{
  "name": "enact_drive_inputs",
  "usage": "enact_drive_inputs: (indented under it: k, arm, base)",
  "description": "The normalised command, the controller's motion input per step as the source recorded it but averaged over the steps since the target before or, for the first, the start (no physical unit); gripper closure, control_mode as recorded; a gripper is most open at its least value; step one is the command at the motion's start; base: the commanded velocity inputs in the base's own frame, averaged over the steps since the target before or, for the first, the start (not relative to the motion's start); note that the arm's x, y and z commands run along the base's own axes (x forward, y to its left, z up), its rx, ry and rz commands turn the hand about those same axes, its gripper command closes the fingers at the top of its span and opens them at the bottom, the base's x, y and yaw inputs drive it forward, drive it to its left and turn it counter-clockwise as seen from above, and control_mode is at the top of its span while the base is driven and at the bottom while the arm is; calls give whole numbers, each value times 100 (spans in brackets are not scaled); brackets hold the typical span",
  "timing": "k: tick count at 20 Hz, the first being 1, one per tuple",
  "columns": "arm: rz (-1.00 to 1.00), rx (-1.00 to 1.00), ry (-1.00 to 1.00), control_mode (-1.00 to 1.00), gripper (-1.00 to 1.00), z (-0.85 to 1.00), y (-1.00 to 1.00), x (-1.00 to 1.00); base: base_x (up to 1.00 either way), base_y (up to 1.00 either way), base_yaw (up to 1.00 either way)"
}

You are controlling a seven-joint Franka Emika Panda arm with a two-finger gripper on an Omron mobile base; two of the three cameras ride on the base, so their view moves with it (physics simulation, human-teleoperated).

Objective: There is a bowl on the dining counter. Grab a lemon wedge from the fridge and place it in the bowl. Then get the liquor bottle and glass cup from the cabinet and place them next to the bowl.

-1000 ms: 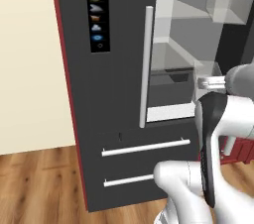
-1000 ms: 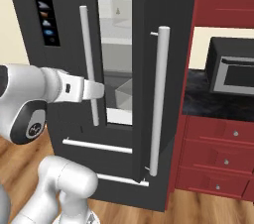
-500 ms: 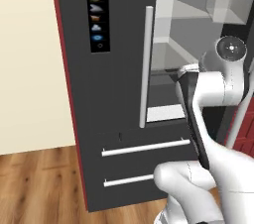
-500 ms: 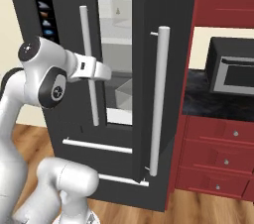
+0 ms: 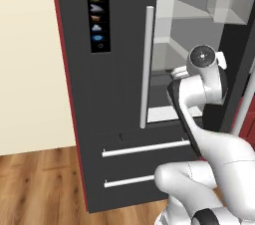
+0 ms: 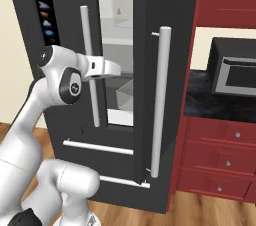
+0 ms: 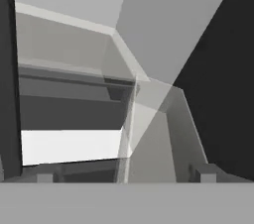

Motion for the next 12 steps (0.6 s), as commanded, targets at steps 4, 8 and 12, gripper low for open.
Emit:
enact_drive_inputs:
  k: [4,8,12]
  arm:
    - [-18,-10,0,-100,-100,0,-56,39]
    - [-19,-7,0,-100,-100,0,-56,47]
    - [-17,-6,0,-100,-100,0,-50,40]
  base:
    - [0,0,0]
    - [0,0,0]
    - [0,0,0]
